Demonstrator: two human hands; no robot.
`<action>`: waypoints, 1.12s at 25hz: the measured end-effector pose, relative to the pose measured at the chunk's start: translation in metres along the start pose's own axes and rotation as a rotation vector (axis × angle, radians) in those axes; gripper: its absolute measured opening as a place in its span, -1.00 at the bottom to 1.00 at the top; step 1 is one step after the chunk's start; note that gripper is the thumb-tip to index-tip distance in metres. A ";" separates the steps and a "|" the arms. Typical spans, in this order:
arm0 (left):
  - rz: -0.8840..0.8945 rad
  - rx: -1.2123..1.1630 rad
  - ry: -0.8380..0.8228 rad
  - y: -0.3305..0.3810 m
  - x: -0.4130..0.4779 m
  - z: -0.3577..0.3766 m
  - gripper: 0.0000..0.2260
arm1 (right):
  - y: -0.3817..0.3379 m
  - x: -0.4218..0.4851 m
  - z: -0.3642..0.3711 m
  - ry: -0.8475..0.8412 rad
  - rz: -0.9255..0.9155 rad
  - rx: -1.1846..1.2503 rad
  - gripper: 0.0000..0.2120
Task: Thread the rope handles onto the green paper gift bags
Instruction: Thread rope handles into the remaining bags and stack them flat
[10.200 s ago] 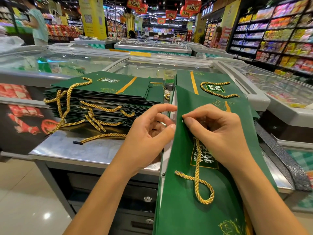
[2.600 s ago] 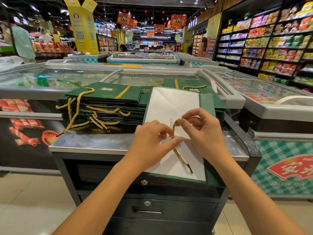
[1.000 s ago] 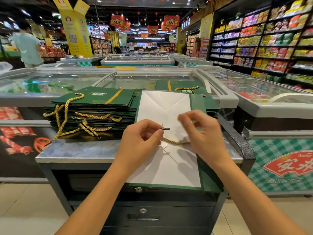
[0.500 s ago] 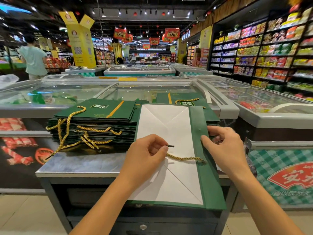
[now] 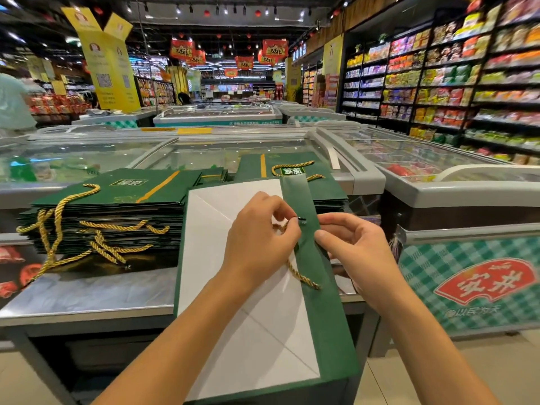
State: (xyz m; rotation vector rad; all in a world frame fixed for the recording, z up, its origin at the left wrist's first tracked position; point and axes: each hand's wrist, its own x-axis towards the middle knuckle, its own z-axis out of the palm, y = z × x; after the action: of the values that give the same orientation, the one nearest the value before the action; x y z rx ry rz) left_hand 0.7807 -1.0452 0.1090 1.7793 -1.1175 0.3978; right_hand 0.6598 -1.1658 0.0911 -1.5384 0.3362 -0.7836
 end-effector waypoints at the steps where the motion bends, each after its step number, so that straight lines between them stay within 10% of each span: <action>1: -0.002 -0.001 0.010 -0.001 0.000 0.003 -0.92 | 0.000 0.000 -0.001 -0.009 0.002 0.002 -0.83; 28: -0.101 -0.191 -0.091 -0.007 -0.011 0.013 -0.77 | 0.006 0.003 -0.002 -0.143 -0.142 -0.083 -0.82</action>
State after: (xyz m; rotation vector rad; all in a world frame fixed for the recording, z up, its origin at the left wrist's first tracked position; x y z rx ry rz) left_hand 0.7785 -1.0504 0.0912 1.6899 -1.0859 0.1449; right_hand 0.6618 -1.1704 0.0861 -1.7001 0.1566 -0.7725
